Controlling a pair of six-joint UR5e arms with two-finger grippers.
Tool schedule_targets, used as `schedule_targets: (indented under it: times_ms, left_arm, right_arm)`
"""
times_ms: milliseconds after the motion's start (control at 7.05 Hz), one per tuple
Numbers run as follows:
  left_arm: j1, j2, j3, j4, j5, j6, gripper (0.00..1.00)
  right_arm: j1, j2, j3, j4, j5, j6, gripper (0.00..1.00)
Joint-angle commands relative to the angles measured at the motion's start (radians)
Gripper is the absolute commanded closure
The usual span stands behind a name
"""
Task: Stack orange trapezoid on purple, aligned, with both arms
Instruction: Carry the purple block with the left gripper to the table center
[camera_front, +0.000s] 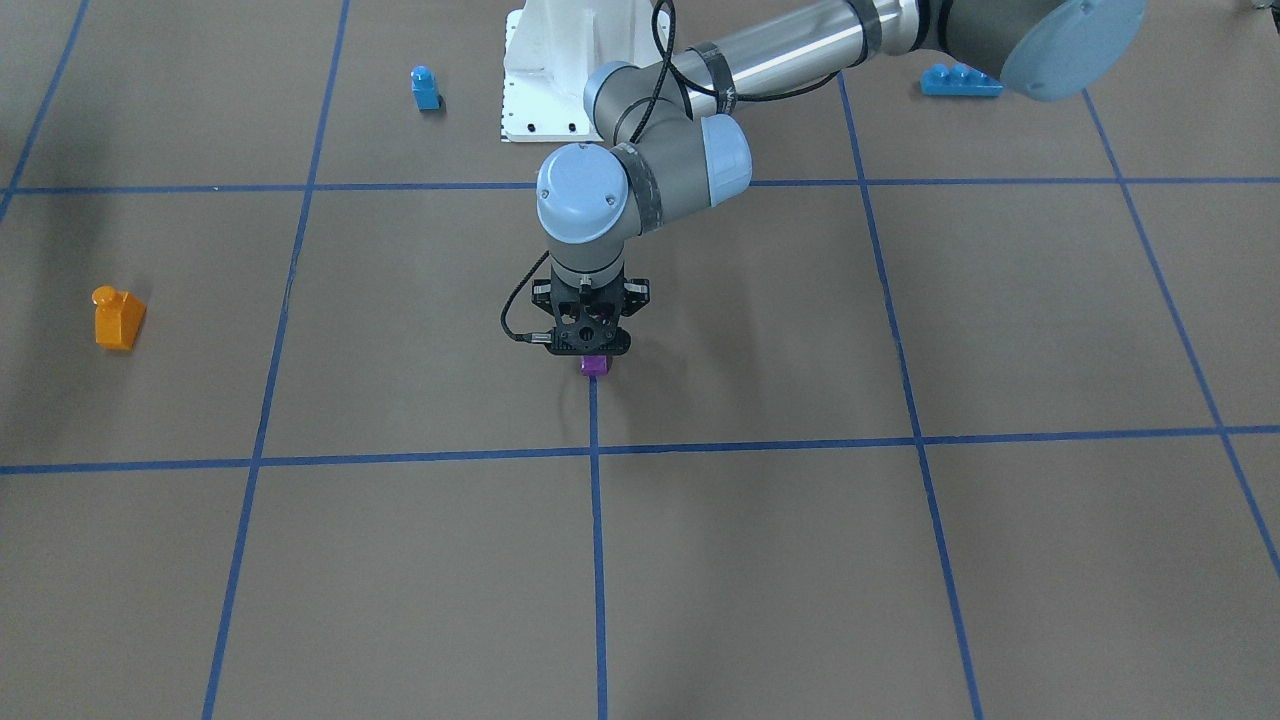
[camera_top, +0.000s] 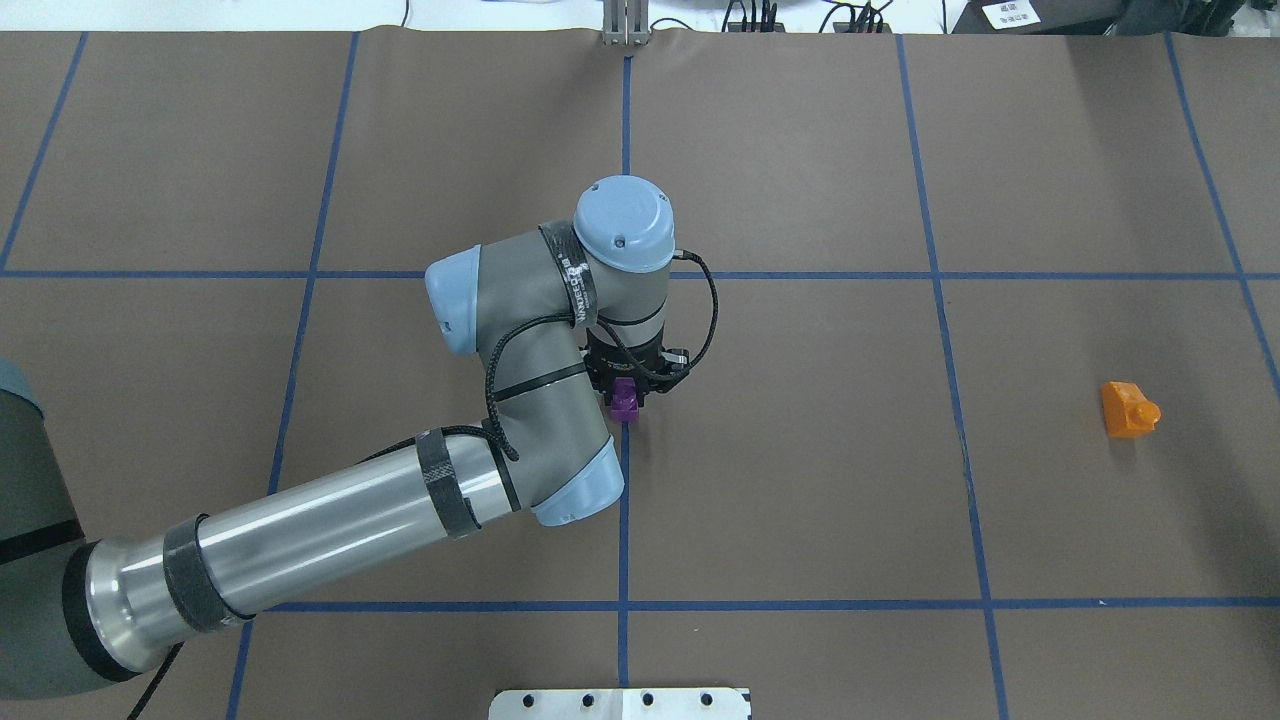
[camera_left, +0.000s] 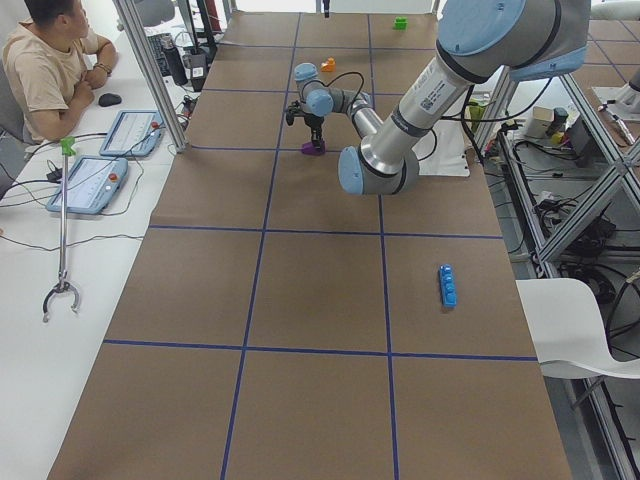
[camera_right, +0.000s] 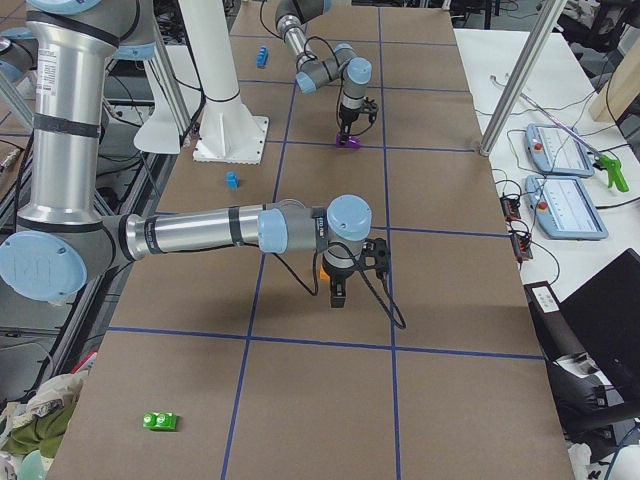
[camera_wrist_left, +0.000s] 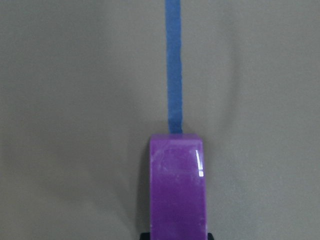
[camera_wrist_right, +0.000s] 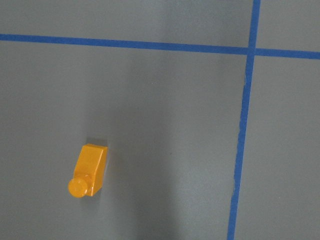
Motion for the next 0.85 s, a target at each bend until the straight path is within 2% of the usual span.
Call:
schedule_targets:
  times_ms: [0,284,567,709]
  left_arm:
    - [-0.001,-0.001,-0.003,-0.010,0.000,-0.014,0.01]
    - [-0.012,-0.001,-0.019,-0.029,-0.002,-0.014,0.00]
    - [-0.042,0.005,-0.124,-0.004,-0.003,-0.047,0.00]
    - [-0.050,0.005,-0.176,0.066,-0.003,-0.057,0.00]
  right_arm:
    - [0.000,0.000,0.000,0.001,0.000,0.000,0.00]
    - [-0.012,0.000,0.000,0.001,0.000,0.001,0.00]
    - [-0.113,0.009,0.000,0.003,-0.011,0.014,0.00]
    - [-0.147,0.011,0.003,0.013,-0.010,0.140,0.03]
